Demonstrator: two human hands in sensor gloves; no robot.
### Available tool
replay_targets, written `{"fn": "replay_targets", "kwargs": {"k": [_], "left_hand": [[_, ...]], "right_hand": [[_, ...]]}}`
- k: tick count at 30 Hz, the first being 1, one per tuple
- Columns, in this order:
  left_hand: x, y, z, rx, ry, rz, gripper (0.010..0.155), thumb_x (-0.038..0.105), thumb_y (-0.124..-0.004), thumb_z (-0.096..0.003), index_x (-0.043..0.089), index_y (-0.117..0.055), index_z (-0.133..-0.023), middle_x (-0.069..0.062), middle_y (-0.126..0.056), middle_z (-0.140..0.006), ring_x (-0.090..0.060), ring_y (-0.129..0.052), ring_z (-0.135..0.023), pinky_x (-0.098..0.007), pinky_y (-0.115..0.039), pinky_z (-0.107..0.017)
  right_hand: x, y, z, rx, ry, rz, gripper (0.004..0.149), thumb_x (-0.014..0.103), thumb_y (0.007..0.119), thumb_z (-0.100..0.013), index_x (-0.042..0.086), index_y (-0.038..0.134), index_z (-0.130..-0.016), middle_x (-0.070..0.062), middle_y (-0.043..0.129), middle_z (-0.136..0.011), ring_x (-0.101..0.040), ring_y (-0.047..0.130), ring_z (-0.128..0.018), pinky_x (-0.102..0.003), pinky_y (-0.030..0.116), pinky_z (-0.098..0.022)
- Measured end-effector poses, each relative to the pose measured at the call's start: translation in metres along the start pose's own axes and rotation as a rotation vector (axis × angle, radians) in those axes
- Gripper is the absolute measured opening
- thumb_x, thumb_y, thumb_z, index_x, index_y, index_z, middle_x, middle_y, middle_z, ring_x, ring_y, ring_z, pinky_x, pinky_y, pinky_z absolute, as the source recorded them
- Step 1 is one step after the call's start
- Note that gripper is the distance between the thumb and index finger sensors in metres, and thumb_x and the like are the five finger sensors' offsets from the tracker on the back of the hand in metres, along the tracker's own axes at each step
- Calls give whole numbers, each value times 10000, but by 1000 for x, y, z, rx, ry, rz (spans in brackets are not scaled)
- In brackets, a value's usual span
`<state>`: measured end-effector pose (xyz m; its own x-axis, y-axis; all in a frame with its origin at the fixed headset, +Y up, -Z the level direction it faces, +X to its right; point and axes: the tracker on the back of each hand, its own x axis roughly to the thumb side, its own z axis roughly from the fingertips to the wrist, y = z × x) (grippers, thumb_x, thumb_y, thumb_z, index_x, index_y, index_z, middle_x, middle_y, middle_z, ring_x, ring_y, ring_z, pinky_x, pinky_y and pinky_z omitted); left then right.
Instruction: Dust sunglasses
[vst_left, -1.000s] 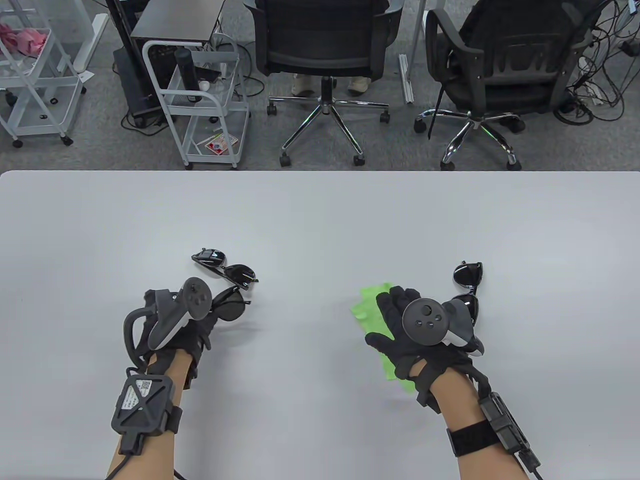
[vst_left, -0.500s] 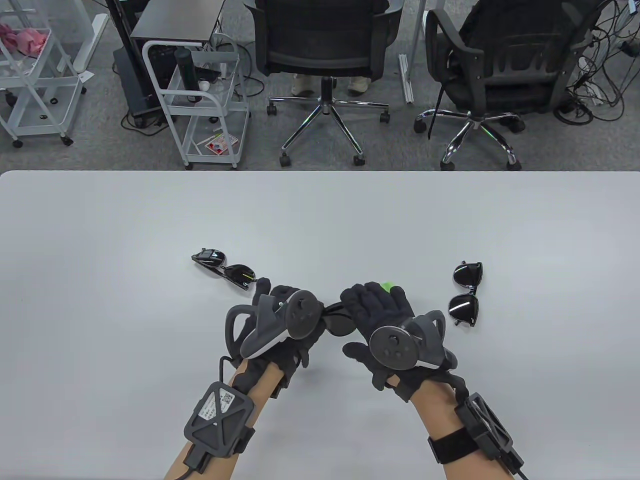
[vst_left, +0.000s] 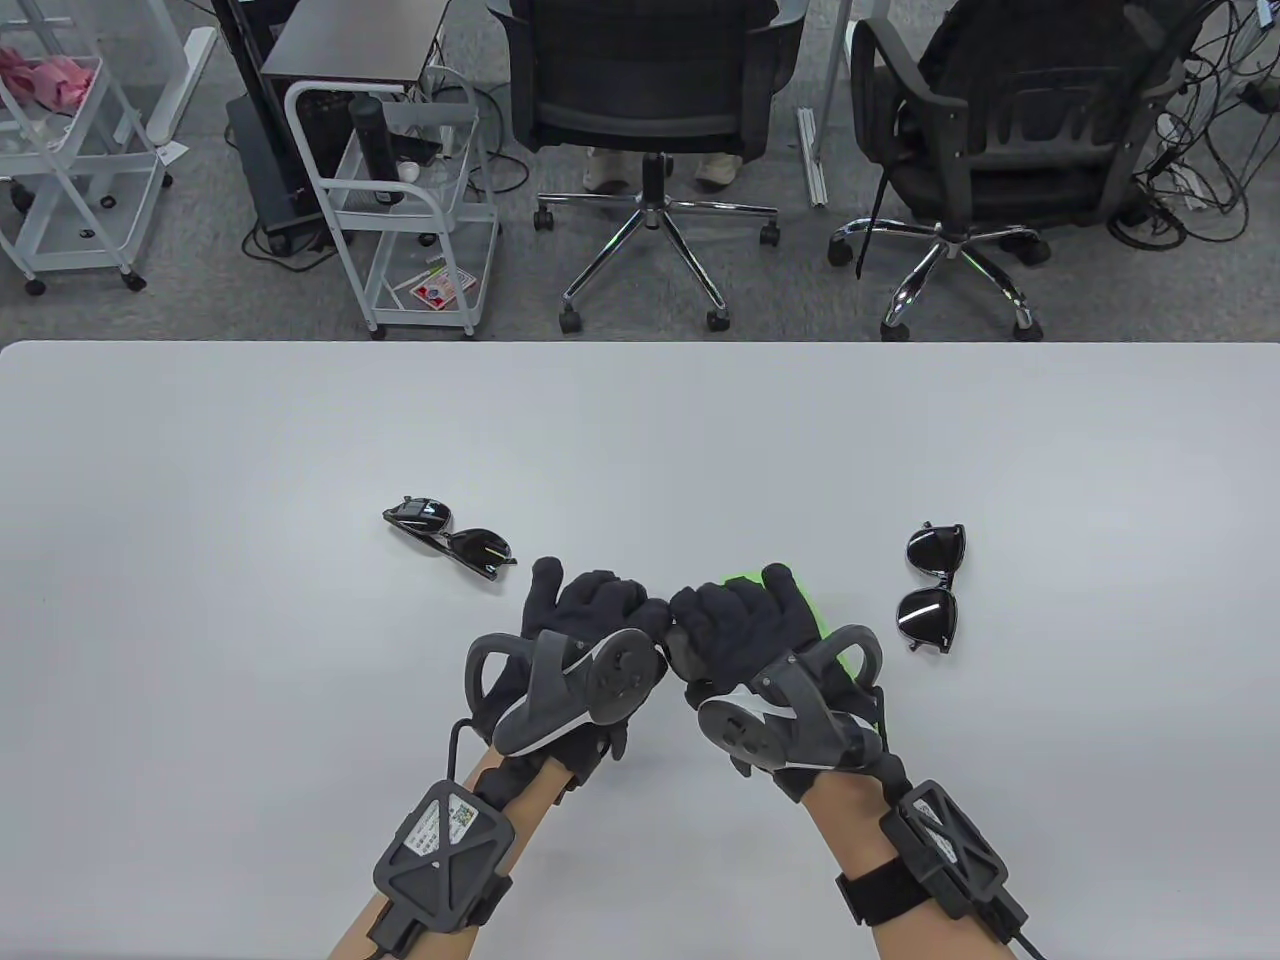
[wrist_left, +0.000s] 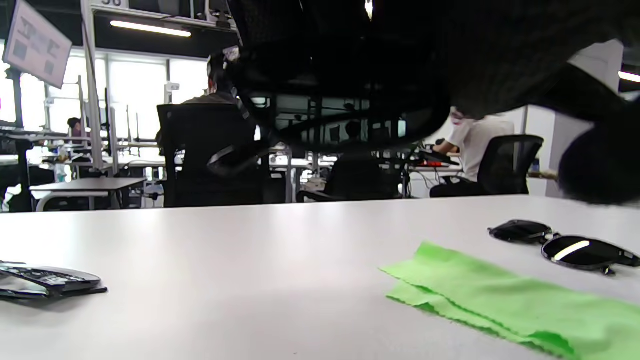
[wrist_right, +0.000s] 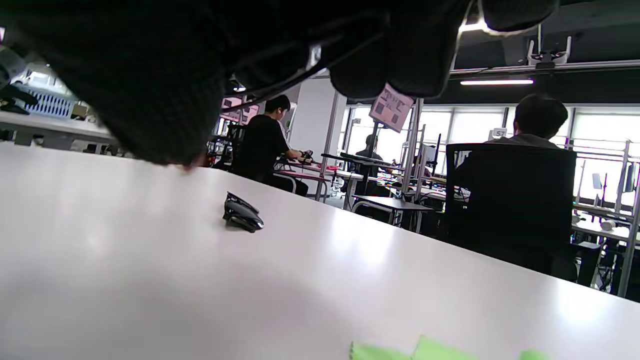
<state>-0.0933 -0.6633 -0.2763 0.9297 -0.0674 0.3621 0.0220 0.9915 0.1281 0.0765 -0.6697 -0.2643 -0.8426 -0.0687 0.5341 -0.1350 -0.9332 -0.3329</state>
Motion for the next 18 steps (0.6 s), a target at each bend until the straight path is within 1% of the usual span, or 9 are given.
{"fn": "replay_targets", "kwargs": {"k": [2,4,5,7,9,11,13,15,18], "left_hand": [[-2,-7,1,-7,-22,-81,946,625,-900,-270,434,-422,-1064,172,-571,-1135,-167,-655,-1077,-580,-399,-811],[-4,-9,-1,-18,-31,-118,921,602,-930,-266,462,-467,-1050,200,-665,-1093,-127,-771,-1024,-563,-459,-811],[-5,-10,-1,-22,-28,-88,909,599,-942,-258,463,-505,-1044,202,-702,-1072,-124,-805,-1000,-558,-474,-809],[-5,-13,-2,-47,-26,-86,897,601,-942,-262,463,-524,-1044,201,-714,-1062,-123,-820,-987,-554,-482,-809],[-7,-14,-4,-57,-15,-82,897,614,-931,-261,454,-528,-1046,196,-723,-1057,-116,-841,-972,-547,-491,-807],[-13,-15,-5,-66,17,-47,898,629,-917,-263,427,-537,-1051,178,-735,-1050,-113,-878,-946,-538,-510,-802],[-24,-17,-6,-91,65,58,900,648,-898,-268,405,-537,-1055,164,-741,-1046,-113,-905,-929,-527,-534,-796],[-33,-17,-4,-116,103,218,903,663,-875,-278,369,-534,-1061,138,-746,-1042,-121,-930,-913,-515,-568,-786],[-38,-19,-2,-172,117,541,909,673,-844,-299,319,-513,-1068,100,-734,-1040,-140,-943,-906,-503,-598,-772]], "right_hand": [[-7,2,0,8,19,-22,870,531,998,-320,94,668,-996,-152,766,-967,-410,823,-838,-682,582,-641],[-8,6,0,29,16,-33,871,530,998,-321,101,663,-1000,-148,765,-970,-406,823,-843,-684,578,-643],[-7,7,0,36,11,-45,871,530,997,-321,100,662,-1001,-148,764,-971,-407,821,-846,-686,575,-643],[-8,8,-1,46,5,-49,872,521,993,-325,97,651,-1007,-154,748,-987,-416,806,-861,-688,568,-645],[-11,10,-1,74,22,-74,897,496,976,-344,94,572,-1038,-166,673,-1043,-443,734,-921,-696,534,-649],[-19,8,2,57,70,-125,963,497,961,-351,79,457,-1058,-189,557,-1094,-484,619,-973,-706,490,-652],[-32,1,6,-4,144,-174,990,507,938,-365,61,394,-1061,-209,503,-1105,-502,575,-981,-704,484,-651],[-43,-2,10,-47,211,-248,950,520,869,-413,43,366,-1063,-223,493,-1101,-508,573,-975,-698,496,-646],[-56,4,16,-56,320,-514,821,491,825,-448,53,486,-1055,-217,589,-1075,-505,647,-948,-694,545,-631]]}}
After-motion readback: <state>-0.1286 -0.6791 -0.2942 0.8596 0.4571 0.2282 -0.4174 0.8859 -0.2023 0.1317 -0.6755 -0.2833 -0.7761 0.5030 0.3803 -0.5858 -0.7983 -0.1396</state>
